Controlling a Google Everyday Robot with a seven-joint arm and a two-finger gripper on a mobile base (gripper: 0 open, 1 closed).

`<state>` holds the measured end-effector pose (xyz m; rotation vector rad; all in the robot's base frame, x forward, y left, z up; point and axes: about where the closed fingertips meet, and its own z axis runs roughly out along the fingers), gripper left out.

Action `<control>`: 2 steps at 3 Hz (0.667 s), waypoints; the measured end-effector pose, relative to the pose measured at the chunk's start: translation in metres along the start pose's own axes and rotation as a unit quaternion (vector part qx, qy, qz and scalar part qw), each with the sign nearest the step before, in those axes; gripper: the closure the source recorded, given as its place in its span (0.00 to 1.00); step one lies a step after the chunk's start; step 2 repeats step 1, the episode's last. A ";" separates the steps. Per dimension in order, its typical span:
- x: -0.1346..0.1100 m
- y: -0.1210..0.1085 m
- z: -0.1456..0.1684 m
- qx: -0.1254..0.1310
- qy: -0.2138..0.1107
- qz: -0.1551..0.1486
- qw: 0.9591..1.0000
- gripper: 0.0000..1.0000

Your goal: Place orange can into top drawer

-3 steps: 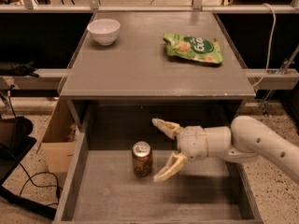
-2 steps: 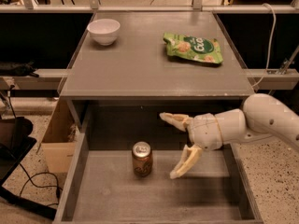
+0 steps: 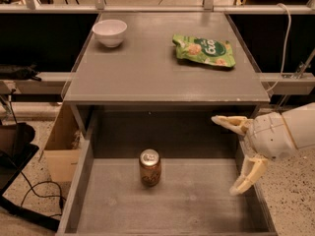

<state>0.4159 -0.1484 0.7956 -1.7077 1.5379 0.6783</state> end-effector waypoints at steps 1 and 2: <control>0.007 0.013 -0.048 0.088 0.084 0.013 0.992 0.00; 0.007 0.013 -0.048 0.088 0.084 0.013 0.992 0.00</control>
Offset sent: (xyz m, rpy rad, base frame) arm 0.0000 0.0000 0.0000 0.0000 0.0000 0.0000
